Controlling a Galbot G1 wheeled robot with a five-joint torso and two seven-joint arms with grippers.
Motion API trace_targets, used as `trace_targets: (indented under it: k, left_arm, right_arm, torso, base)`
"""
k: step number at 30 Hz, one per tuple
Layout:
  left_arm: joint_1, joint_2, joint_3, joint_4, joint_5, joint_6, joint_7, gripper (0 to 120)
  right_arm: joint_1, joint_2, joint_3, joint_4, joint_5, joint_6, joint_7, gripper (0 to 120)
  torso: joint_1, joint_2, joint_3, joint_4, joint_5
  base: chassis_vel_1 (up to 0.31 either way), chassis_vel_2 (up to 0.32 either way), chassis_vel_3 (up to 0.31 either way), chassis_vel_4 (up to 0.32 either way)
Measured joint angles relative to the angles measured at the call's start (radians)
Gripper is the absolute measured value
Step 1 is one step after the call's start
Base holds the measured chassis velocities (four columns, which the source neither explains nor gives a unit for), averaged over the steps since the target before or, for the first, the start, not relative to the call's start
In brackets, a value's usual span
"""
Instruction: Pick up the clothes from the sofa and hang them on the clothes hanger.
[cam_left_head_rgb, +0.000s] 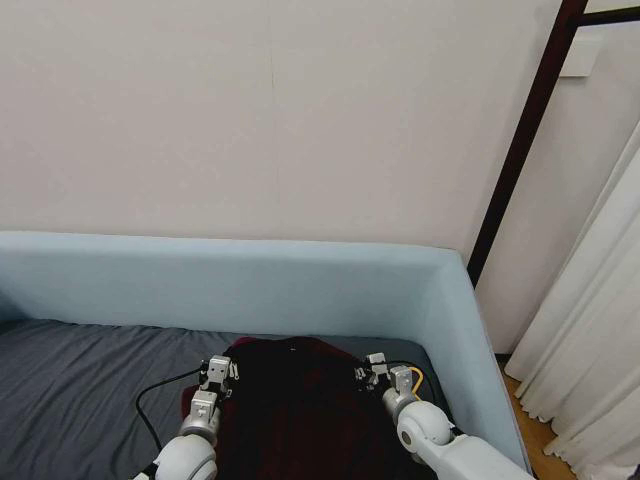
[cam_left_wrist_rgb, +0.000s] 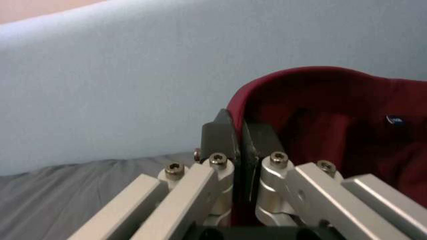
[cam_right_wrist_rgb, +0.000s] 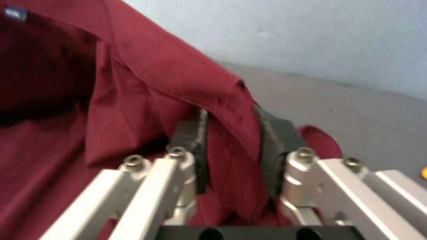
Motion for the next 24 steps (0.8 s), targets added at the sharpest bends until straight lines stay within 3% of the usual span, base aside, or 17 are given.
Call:
trace_targets:
  k: [16, 24]
  left_arm:
    - [-0.047, -0.016, 0.037, 0.044, -0.023, 0.008, -0.004, 0]
    - [-0.042, -0.017, 0.040, 0.043, -0.023, 0.003, -0.003, 0]
  right_arm:
    - [-0.021, -0.063, 0.089, -0.043, 0.024, -0.014, 0.002, 91]
    - [-0.034, -0.104, 0.102, -0.126, -0.035, -0.063, -0.090, 100]
  torso:
    - [0.000, 0.000, 0.000, 0.0003, 0.0000]
    - [0.000, 0.000, 0.000, 0.0002, 0.0000]
  base:
    - [0.000, 0.000, 0.000, 0.000]
    - [0.000, 0.000, 0.000, 0.000]
